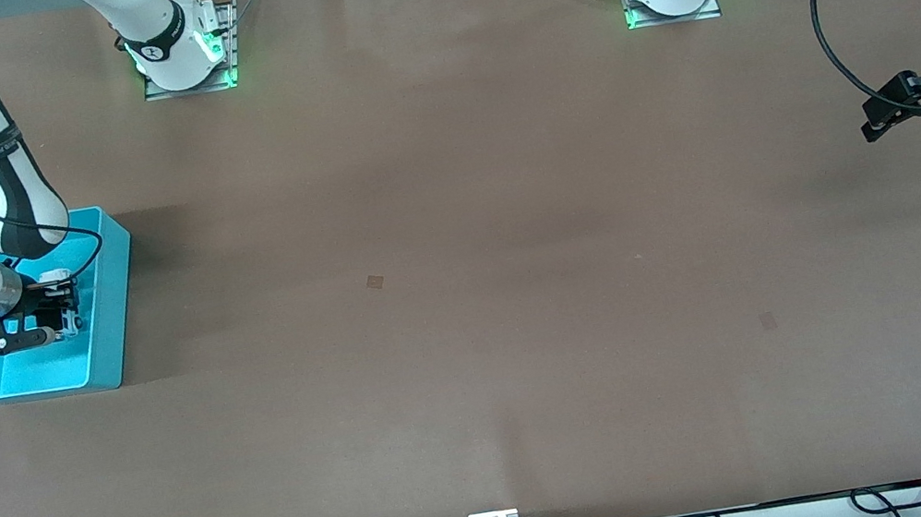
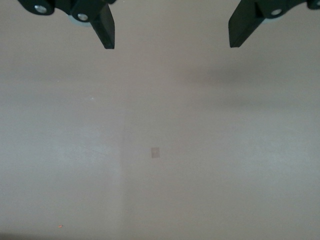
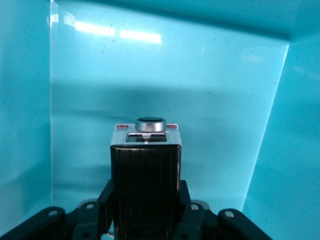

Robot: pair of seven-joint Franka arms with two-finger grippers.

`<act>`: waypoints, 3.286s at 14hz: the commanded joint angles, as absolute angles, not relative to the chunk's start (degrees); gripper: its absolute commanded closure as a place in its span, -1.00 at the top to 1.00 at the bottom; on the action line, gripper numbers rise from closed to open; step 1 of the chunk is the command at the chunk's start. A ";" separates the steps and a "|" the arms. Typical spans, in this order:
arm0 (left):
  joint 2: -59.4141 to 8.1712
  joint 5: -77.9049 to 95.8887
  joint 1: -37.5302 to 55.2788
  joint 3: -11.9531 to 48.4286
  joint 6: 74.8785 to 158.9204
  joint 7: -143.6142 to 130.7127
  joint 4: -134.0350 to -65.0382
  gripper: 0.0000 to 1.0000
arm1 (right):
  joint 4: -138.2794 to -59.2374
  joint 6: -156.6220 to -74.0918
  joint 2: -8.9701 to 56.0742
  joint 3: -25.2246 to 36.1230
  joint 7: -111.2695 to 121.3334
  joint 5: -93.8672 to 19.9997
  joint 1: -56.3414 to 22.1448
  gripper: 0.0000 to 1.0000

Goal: Wind and store white jeep toy

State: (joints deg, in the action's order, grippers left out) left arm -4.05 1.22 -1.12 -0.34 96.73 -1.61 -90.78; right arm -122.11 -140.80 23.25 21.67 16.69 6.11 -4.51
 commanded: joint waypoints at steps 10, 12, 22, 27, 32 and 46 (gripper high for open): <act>-3.52 2.29 -2.20 0.53 95.18 -1.58 -90.09 1.00 | -122.43 -141.68 23.47 21.45 16.35 5.98 -3.78 0.51; -3.52 2.29 -2.20 0.53 95.10 -1.58 -90.09 1.00 | -122.43 -141.68 23.29 21.45 16.26 5.98 -3.95 1.00; -3.43 1.85 -1.67 0.79 95.10 -0.79 -89.91 1.00 | -117.52 -130.54 16.62 21.01 17.14 6.15 -5.01 1.00; -3.34 1.85 -1.67 0.70 93.34 -0.88 -89.91 1.00 | -106.55 -118.41 14.85 21.01 16.88 4.40 -6.33 1.00; -3.34 1.67 -1.67 0.70 93.25 -0.88 -89.91 1.00 | -92.93 -102.52 13.62 17.51 15.39 5.18 -8.53 1.00; -3.43 1.76 -2.02 0.70 93.25 -0.88 -89.91 1.00 | -91.32 -85.61 2.72 3.51 8.96 3.34 -0.44 1.00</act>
State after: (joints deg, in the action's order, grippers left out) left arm -3.93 1.22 -1.36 0.41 94.36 -1.56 -90.43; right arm -90.36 -86.04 3.76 4.73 9.60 3.47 -1.58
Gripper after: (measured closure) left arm 0.000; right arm 0.000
